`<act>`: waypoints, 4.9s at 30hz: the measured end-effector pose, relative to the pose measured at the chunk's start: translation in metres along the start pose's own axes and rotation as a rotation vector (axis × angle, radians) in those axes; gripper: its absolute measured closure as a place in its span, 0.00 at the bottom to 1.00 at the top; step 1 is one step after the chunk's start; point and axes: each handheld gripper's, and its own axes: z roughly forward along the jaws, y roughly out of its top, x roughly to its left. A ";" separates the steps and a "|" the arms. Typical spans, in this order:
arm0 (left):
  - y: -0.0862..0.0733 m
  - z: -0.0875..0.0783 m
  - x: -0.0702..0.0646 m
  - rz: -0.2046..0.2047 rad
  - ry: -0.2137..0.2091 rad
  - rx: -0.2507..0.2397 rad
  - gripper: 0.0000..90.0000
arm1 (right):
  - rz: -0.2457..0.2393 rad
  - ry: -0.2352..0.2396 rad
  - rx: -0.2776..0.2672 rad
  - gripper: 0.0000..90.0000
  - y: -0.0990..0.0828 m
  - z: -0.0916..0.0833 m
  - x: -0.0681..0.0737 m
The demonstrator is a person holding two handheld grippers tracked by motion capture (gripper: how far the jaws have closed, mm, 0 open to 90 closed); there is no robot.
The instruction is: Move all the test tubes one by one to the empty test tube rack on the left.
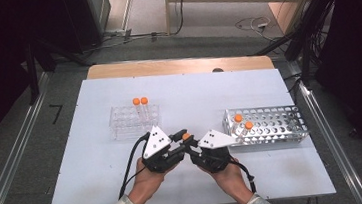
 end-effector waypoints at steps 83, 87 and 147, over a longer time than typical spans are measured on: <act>0.035 -0.071 0.105 -0.172 0.342 -0.126 0.77 | 0.196 -0.237 -0.018 0.29 -0.060 -0.126 -0.072; 0.038 -0.067 0.115 -0.175 0.371 -0.117 0.77 | 0.201 -0.246 -0.016 0.29 -0.060 -0.125 -0.075; 0.015 -0.017 0.151 -0.187 0.507 -0.031 0.67 | 0.211 -0.254 -0.012 0.29 -0.062 -0.124 -0.077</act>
